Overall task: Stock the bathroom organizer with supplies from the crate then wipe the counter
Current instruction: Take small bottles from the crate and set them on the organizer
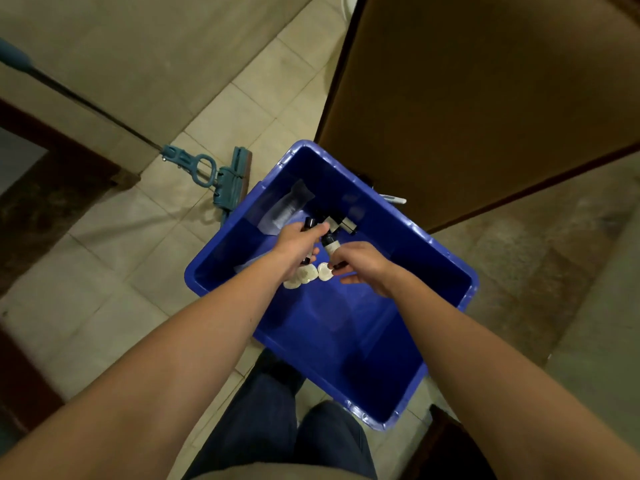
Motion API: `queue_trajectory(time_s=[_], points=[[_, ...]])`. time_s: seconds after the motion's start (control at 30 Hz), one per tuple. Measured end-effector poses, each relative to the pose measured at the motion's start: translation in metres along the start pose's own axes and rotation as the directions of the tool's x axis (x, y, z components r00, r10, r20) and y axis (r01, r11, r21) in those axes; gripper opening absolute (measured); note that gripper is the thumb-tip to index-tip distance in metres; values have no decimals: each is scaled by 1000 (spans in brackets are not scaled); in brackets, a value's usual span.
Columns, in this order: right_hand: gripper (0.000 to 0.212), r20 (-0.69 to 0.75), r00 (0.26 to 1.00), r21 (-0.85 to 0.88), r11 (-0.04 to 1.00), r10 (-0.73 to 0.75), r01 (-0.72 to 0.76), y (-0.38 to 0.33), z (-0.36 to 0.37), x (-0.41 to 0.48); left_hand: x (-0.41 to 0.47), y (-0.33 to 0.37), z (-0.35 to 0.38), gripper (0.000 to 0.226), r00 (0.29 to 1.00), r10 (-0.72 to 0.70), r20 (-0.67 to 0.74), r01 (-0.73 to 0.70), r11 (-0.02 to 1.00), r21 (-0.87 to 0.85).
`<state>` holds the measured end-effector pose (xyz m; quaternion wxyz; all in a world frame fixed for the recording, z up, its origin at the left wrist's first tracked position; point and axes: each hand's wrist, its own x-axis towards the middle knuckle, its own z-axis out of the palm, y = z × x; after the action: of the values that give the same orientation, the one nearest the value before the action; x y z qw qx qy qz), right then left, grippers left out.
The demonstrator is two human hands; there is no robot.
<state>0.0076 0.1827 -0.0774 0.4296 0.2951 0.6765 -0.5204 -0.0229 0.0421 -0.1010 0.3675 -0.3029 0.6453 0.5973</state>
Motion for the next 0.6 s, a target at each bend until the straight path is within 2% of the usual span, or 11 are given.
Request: queue_trajectory(time_s=[0.1, 0.23, 0.4, 0.5, 0.6], points=[[5, 2, 1000, 49, 999, -16, 16, -2, -14, -23, -18, 11, 10, 16, 996, 36, 81, -46, 991, 127], [23, -12, 998, 134, 989, -57, 58, -6, -31, -51, -44, 30, 24, 17, 983, 87, 162, -125, 962, 241], [25, -8, 996, 196, 976, -91, 91, -3, -50, -87, -74, 52, 45, 26, 963, 85, 258, -175, 920, 351], [16, -6, 995, 281, 955, -98, 95, 1, -58, -109, -89, 62, 59, 30, 962, 65, 265, -162, 919, 360], [13, -60, 993, 389, 913, -107, 121, 7, -65, -130, -102, 70, 73, 34, 955, 16, 295, -108, 949, 298]])
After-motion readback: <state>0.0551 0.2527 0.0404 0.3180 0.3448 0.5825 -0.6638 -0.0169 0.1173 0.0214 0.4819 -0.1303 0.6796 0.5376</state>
